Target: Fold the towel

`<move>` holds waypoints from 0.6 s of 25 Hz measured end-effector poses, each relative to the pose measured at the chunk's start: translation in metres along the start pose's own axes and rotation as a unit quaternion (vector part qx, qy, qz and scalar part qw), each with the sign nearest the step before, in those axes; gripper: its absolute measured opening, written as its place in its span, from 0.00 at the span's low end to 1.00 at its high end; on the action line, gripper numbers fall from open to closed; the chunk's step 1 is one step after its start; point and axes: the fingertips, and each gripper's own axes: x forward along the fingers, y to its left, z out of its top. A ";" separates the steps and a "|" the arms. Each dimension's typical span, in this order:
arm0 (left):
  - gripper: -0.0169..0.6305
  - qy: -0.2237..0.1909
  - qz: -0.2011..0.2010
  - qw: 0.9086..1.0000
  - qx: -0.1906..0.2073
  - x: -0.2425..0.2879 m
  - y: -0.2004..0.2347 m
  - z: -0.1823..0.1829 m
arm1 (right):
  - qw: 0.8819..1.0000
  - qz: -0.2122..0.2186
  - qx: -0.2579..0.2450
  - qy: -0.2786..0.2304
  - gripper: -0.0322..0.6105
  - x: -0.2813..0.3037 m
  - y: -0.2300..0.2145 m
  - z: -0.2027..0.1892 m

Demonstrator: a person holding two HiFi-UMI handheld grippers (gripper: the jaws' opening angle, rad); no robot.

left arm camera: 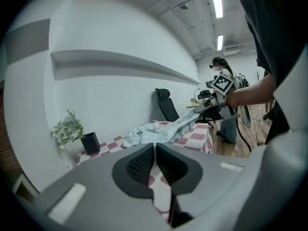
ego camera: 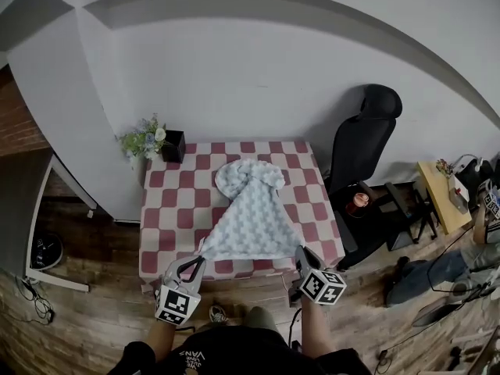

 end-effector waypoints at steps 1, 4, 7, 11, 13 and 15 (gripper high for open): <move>0.05 0.003 0.001 1.000 -0.002 -0.004 -0.004 -0.002 | 1.000 0.002 0.004 0.006 0.07 -0.005 -0.001 -0.004; 0.05 0.005 0.010 1.000 0.000 -0.012 -0.018 0.000 | 1.000 0.009 0.010 0.022 0.07 -0.019 -0.007 -0.012; 0.05 0.006 0.022 1.000 0.005 -0.017 -0.030 0.003 | 0.999 0.018 0.009 0.028 0.07 -0.032 -0.013 -0.015; 0.05 -0.001 0.046 0.999 0.011 -0.032 -0.049 0.018 | 0.999 0.043 0.005 0.023 0.07 -0.057 -0.014 -0.008; 0.05 -0.011 0.059 0.998 0.023 -0.043 -0.062 0.033 | 0.998 0.058 -0.001 0.016 0.07 -0.076 -0.015 0.000; 0.05 -0.022 0.073 0.996 0.033 -0.055 -0.075 0.049 | 0.997 0.074 -0.007 0.008 0.07 -0.094 -0.015 0.009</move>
